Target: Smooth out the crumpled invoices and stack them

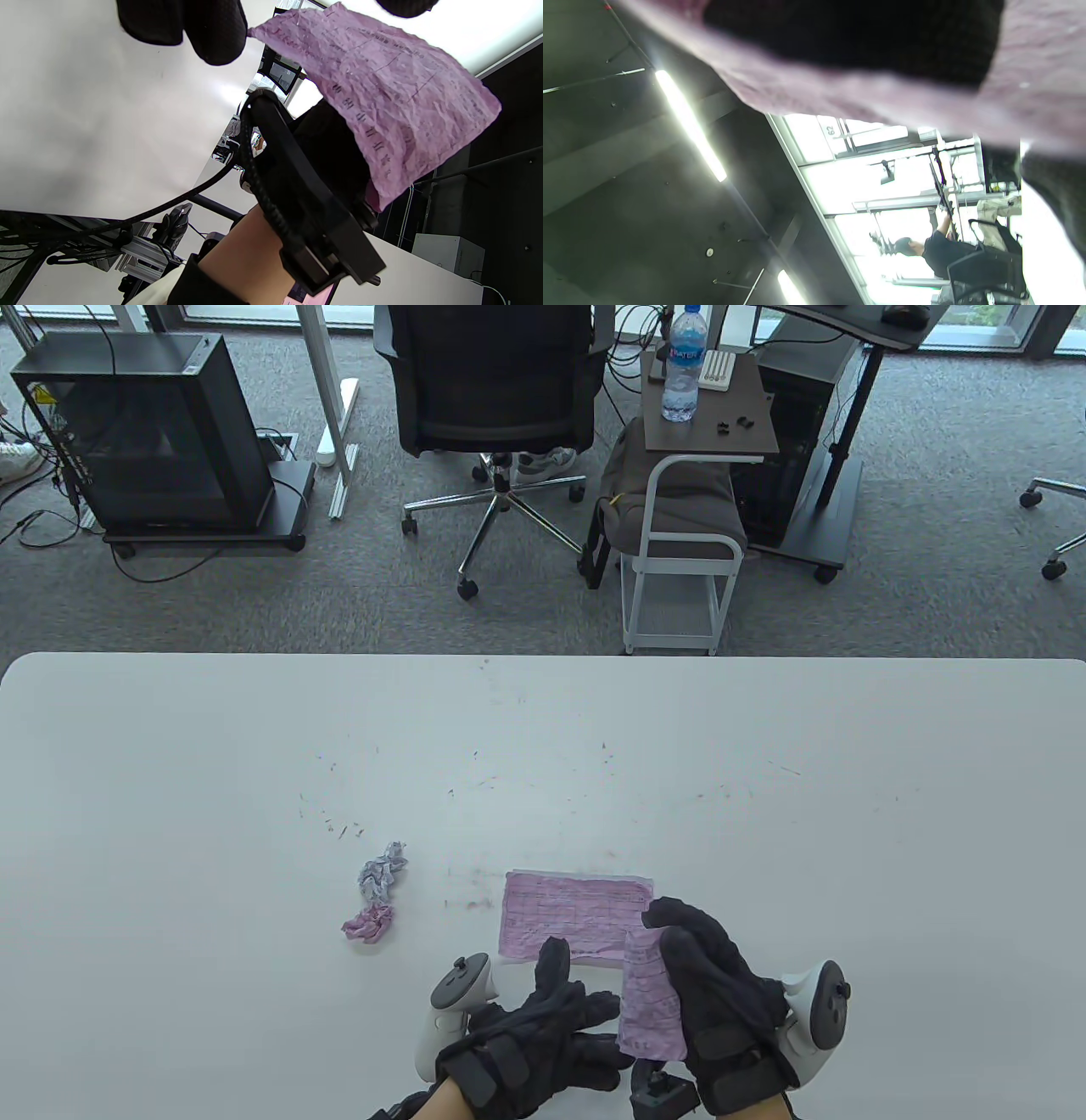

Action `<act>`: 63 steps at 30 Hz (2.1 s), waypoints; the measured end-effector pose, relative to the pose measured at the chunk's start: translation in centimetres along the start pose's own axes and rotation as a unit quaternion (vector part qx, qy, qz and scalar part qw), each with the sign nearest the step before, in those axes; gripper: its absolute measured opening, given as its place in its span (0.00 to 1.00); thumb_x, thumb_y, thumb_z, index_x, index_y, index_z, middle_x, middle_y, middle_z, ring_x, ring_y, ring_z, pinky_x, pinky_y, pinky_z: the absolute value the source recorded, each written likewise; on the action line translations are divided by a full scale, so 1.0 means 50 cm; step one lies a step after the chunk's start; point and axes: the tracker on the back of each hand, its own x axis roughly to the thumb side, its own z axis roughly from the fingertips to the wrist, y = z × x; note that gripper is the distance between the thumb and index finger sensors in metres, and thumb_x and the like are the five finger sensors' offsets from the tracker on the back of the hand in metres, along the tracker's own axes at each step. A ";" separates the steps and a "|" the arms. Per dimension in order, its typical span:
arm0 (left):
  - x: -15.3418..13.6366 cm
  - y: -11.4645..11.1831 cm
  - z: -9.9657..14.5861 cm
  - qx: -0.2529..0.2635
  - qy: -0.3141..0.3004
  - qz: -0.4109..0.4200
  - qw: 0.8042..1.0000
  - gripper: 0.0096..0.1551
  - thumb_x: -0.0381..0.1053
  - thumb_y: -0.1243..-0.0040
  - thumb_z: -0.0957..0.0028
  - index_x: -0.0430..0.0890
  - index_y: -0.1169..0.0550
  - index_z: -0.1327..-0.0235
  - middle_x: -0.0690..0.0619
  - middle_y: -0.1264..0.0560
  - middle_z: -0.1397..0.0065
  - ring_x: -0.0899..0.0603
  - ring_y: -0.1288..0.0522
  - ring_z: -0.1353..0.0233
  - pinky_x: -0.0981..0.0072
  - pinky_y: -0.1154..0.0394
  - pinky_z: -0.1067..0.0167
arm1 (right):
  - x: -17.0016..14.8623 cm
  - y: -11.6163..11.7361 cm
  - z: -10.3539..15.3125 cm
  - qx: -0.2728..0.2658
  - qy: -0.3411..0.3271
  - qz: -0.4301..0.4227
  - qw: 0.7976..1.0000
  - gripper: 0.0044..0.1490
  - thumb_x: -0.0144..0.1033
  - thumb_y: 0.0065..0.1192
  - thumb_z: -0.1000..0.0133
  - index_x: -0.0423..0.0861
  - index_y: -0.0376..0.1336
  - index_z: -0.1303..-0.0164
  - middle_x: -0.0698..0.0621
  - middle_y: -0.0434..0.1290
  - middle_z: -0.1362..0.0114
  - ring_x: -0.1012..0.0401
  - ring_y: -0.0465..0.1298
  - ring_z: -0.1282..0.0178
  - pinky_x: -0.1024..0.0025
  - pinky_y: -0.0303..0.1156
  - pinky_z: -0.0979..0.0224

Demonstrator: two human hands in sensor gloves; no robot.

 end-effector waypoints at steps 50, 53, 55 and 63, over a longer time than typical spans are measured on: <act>0.126 0.167 -0.052 0.218 0.214 -0.625 0.719 0.33 0.43 0.46 0.36 0.42 0.42 0.19 0.42 0.53 0.18 0.20 0.47 0.24 0.30 0.41 0.33 | -0.194 -0.030 -0.183 0.100 0.198 0.759 0.612 0.36 0.26 0.63 0.42 0.37 0.51 0.25 0.37 0.74 0.39 0.55 0.80 0.55 0.55 0.81 0.51; 0.118 0.172 -0.065 0.202 0.230 -0.658 0.688 0.33 0.43 0.46 0.36 0.43 0.42 0.19 0.43 0.54 0.18 0.20 0.49 0.24 0.31 0.43 0.33 | -0.219 -0.029 -0.183 0.111 0.186 0.786 0.579 0.36 0.26 0.64 0.42 0.38 0.52 0.26 0.38 0.75 0.39 0.56 0.80 0.56 0.56 0.81 0.52; 0.113 0.174 -0.070 0.194 0.245 -0.664 0.680 0.34 0.42 0.46 0.36 0.42 0.42 0.19 0.43 0.53 0.19 0.20 0.50 0.24 0.31 0.44 0.33 | -0.229 -0.027 -0.183 0.119 0.190 0.795 0.564 0.36 0.27 0.64 0.42 0.38 0.52 0.26 0.38 0.75 0.40 0.56 0.80 0.56 0.57 0.81 0.52; 0.111 0.174 -0.061 0.211 0.249 -0.671 0.665 0.37 0.45 0.43 0.37 0.44 0.44 0.19 0.37 0.65 0.22 0.21 0.54 0.24 0.32 0.44 0.32 | -0.227 -0.021 -0.174 0.135 0.159 0.854 0.477 0.41 0.41 0.66 0.42 0.39 0.51 0.25 0.36 0.70 0.34 0.55 0.79 0.52 0.57 0.81 0.50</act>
